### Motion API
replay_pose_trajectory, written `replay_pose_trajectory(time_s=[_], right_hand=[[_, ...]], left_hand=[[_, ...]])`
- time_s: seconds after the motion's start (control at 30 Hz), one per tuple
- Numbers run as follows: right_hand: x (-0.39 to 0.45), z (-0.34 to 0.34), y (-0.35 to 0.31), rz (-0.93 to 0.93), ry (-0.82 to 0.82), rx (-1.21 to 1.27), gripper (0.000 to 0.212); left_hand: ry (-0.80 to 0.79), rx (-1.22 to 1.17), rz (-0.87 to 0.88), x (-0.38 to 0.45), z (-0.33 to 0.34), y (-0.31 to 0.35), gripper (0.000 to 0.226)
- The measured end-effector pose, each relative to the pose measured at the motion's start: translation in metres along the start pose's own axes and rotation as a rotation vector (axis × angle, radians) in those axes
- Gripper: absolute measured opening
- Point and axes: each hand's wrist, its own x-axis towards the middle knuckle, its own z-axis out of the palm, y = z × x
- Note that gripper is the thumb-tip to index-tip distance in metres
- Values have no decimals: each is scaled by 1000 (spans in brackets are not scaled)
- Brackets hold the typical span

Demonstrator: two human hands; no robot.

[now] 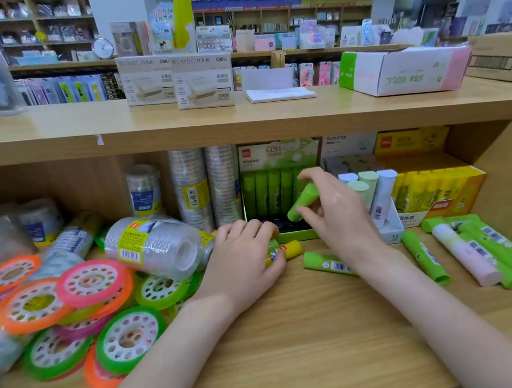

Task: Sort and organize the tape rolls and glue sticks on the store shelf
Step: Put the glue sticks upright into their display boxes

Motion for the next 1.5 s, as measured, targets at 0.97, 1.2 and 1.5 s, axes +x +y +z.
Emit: replay_pose_trajectory(time_s=[0.97, 1.2, 1.5], right_hand=[[-4, -17, -14, 49, -323, -48, 53], [-59, -64, -13, -79, -778, -47, 29], [-34, -66, 2, 121, -404, 378, 45]], left_hand=[[-94, 8, -19, -3, -5, 1, 43], [-104, 3, -9, -2, -4, 1, 50], [-141, 11, -19, -2, -6, 2, 56]])
